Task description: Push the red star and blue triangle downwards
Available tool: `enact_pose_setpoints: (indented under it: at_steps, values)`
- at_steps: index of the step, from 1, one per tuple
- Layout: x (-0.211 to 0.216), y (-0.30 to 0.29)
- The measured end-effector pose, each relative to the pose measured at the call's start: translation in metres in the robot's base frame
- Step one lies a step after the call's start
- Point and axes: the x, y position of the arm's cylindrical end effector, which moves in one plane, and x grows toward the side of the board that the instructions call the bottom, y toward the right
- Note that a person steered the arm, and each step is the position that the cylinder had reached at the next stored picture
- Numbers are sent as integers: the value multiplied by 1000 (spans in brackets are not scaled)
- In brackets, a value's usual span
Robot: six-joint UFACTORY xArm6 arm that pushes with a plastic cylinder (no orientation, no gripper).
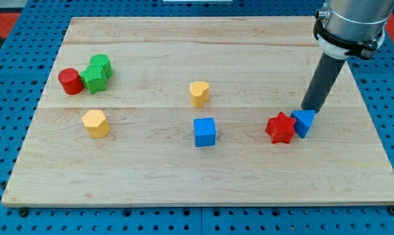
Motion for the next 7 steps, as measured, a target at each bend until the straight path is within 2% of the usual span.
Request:
enact_pose_setpoints:
  at_steps: [3, 4, 5, 6, 7]
  values:
    - [-33, 2]
    - [-29, 15]
    - [23, -16]
    - [42, -23]
    - [20, -20]
